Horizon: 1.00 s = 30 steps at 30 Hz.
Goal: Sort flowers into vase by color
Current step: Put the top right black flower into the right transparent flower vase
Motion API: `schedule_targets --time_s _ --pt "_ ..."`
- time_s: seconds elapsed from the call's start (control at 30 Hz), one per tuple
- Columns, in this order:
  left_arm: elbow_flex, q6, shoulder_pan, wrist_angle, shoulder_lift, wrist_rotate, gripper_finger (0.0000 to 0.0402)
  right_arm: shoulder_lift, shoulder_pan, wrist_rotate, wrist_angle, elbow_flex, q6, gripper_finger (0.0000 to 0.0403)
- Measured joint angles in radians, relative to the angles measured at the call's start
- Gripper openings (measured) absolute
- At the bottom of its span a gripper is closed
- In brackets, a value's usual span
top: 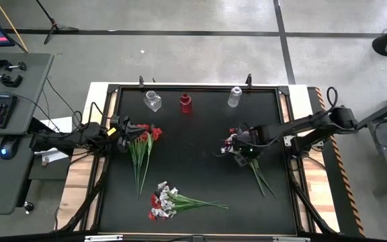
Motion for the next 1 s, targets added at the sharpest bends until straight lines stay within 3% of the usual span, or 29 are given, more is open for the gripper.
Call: schedule_targets --time_s 0.3,0.67,1.0 --pt "0.000 0.000 0.000 0.000 0.000 0.000 0.0000 0.000 -0.005 0.018 0.076 -0.096 0.009 0.0138" --pt "0.000 0.000 0.000 0.000 0.000 0.000 0.0000 0.000 -0.014 0.056 0.084 -0.099 0.009 0.0132" --pt "0.000 0.000 0.000 0.000 0.000 0.000 0.0000 0.000 -0.014 0.061 0.078 -0.065 0.000 0.0007"
